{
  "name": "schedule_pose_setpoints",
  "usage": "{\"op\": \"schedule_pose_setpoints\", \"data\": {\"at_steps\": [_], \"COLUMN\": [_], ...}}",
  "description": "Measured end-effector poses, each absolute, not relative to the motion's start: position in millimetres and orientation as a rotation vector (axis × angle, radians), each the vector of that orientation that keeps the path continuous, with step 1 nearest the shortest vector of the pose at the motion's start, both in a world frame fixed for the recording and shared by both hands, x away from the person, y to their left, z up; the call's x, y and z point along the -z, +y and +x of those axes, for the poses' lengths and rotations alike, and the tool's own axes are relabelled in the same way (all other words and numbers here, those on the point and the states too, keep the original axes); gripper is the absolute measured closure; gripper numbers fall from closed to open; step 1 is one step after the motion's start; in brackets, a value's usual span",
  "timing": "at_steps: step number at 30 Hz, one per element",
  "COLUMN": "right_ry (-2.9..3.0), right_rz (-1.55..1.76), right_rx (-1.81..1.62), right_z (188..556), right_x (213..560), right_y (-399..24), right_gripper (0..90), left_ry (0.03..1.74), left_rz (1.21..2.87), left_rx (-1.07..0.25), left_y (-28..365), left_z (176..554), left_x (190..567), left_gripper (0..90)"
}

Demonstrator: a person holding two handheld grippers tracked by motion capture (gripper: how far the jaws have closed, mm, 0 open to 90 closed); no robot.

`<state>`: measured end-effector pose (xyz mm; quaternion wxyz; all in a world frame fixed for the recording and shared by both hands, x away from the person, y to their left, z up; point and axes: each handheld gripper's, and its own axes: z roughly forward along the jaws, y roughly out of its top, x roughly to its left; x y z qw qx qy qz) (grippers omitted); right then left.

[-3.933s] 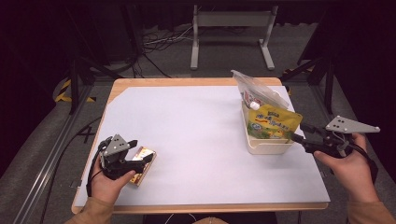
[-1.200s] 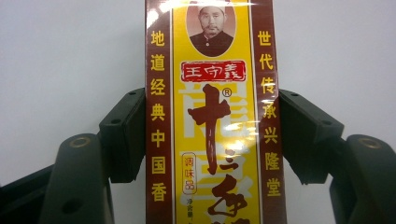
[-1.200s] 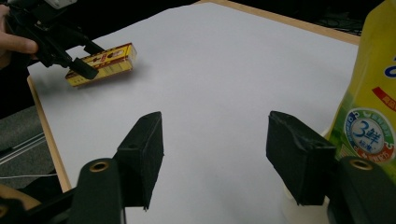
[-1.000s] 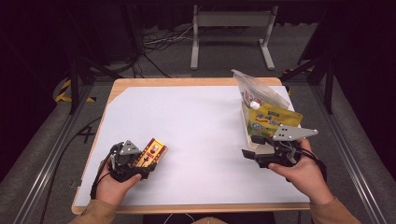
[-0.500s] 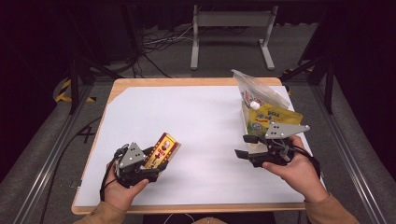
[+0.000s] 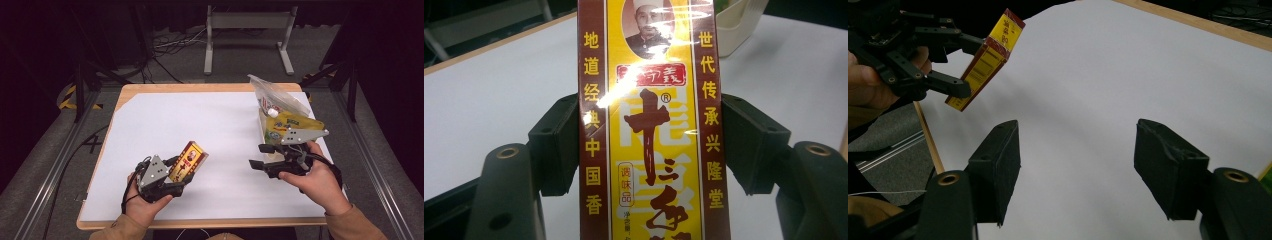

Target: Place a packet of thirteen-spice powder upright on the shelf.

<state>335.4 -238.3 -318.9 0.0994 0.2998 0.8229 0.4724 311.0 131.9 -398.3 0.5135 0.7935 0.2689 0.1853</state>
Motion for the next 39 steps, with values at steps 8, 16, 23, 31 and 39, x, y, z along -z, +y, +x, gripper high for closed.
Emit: {"op": "schedule_pose_setpoints", "data": {"at_steps": [8,16,23,31,39], "right_ry": [2.436,2.452,2.448,2.44,2.453], "right_rz": [0.894,0.903,0.933,0.978,1.071], "right_rx": [-1.396,-1.387,-1.401,-1.453,-1.47], "right_z": [336.3,339.8,341.8,344.2,345.3], "right_x": [314.8,310.1,307.4,310.3,315.4], "right_y": [-229.6,-216.1,-207.4,-195.0,-183.0], "right_gripper": [35.2,36.4,36.2,35.8,35.8], "left_ry": [0.596,0.544,0.51,0.474,0.447], "left_rz": [1.891,1.911,1.929,1.944,1.95], "left_rx": [-0.394,-0.387,-0.397,-0.412,-0.413], "left_y": [122.3,107.6,98.3,90.7,84.0], "left_z": [313.4,316.4,318.4,320.6,321.6], "left_x": [398.9,397.6,396.2,395.5,395.3], "left_gripper": [32.2,32.2,32.2,32.2,32.2]}}
